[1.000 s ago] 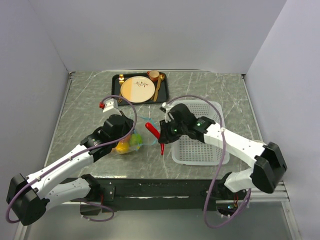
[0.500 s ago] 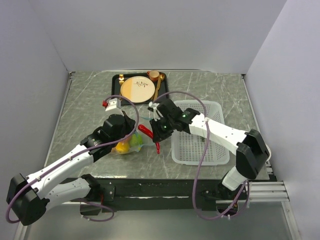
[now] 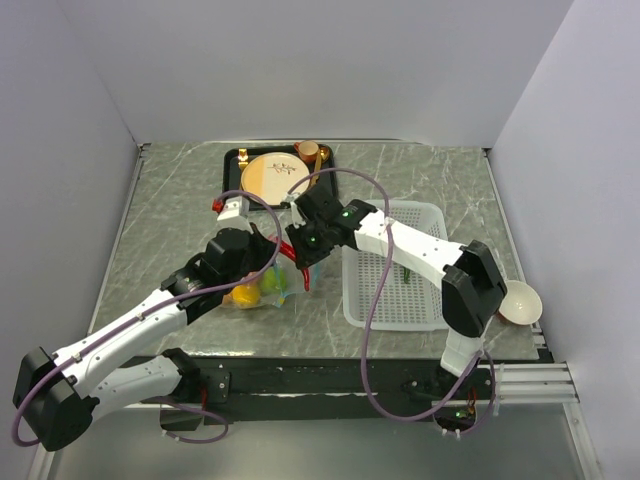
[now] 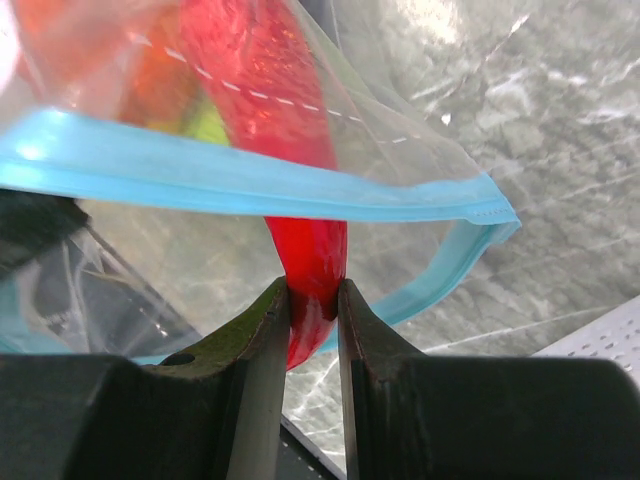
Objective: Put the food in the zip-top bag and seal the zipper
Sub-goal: Place the fake vegetable in the zipper food storage bag.
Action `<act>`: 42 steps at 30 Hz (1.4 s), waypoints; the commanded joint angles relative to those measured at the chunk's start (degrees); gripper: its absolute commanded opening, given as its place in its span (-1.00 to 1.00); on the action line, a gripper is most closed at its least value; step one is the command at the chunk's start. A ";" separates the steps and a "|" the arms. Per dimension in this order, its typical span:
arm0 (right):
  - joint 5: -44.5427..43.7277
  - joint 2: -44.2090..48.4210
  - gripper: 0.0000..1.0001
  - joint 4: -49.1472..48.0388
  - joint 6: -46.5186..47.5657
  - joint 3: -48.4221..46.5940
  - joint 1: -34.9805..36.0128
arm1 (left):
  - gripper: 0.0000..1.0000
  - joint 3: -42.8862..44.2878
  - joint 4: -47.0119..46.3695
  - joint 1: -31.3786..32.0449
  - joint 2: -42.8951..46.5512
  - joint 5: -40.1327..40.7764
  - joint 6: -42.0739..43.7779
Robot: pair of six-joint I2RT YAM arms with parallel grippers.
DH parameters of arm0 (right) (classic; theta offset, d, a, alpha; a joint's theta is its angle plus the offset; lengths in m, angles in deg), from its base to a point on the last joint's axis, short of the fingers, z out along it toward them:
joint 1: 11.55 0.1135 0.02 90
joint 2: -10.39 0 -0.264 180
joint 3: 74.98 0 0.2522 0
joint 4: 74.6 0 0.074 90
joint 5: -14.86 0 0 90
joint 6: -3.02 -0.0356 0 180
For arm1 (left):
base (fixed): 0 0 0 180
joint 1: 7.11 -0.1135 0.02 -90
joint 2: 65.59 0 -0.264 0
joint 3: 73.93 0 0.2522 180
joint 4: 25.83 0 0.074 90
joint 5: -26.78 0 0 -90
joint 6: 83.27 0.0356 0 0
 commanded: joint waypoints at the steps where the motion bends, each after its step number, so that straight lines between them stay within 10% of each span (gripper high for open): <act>1: -0.65 -1.03 -0.62 0.10 -0.73 -4.81 -0.62 | -0.98 -0.19 -2.62 -0.12 0.48 -2.13 2.03; 20: 4.44 -1.92 -0.55 -7.63 -12.94 -2.88 -1.15 | -0.99 -0.54 -4.11 -0.12 0.22 -4.25 1.68; 29: 5.59 0.45 0.47 -10.26 -12.16 0.28 -1.06 | -0.98 -0.45 -3.42 -0.12 1.45 -1.09 1.33; 42: -13.28 18.64 0.57 -11.49 -13.37 14.07 -6.24 | -0.98 0.34 -1.66 -0.12 1.10 1.73 0.89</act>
